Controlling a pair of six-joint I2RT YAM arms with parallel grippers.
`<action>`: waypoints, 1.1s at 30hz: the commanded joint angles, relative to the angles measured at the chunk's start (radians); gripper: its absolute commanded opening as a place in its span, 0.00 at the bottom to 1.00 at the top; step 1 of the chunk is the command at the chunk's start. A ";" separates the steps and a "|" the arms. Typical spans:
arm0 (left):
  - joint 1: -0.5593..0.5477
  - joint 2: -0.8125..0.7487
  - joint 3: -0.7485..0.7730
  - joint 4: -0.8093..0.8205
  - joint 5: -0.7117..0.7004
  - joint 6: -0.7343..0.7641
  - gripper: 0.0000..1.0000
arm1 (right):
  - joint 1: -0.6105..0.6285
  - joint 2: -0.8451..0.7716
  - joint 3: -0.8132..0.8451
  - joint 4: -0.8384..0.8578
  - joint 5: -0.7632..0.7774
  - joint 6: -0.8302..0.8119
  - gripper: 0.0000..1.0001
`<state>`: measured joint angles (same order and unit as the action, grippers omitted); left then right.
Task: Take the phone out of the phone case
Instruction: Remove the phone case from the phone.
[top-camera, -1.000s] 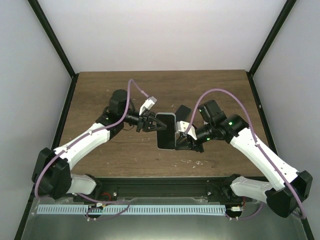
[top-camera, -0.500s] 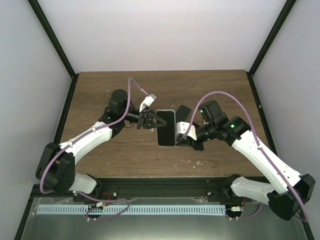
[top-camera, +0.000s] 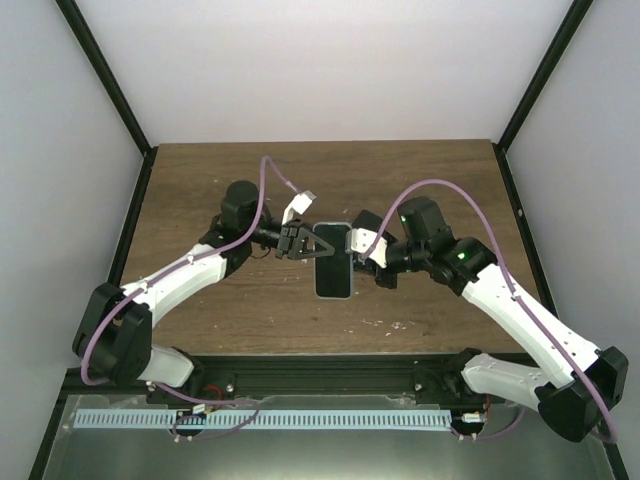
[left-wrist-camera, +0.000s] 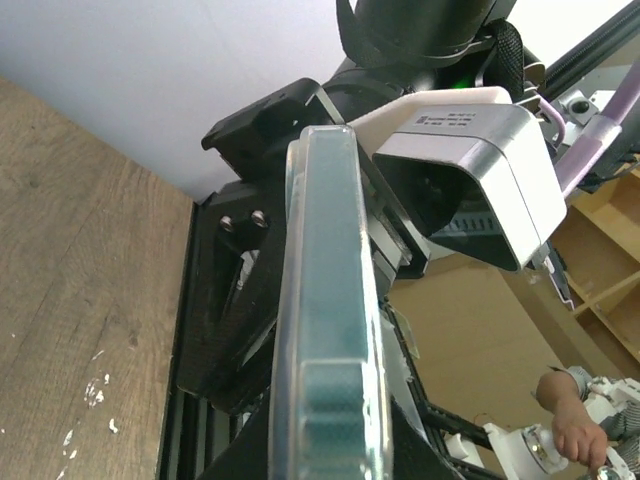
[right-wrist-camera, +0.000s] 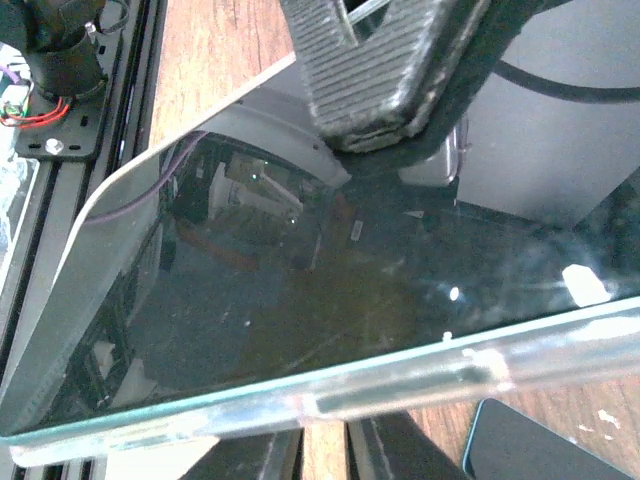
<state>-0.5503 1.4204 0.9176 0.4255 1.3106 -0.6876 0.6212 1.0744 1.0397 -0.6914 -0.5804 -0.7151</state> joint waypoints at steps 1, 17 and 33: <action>-0.001 -0.013 -0.001 0.037 -0.017 0.006 0.00 | 0.006 -0.003 0.003 0.049 -0.071 0.081 0.21; 0.046 -0.158 0.050 -0.338 -0.243 0.311 0.00 | 0.006 -0.013 -0.012 -0.173 -0.263 0.048 0.45; 0.046 -0.143 0.043 -0.266 -0.142 0.248 0.00 | 0.005 0.070 0.028 -0.066 -0.125 0.147 0.24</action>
<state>-0.4999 1.2781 0.9367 0.0582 1.1091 -0.4168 0.6178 1.1408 1.0332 -0.8047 -0.7216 -0.5819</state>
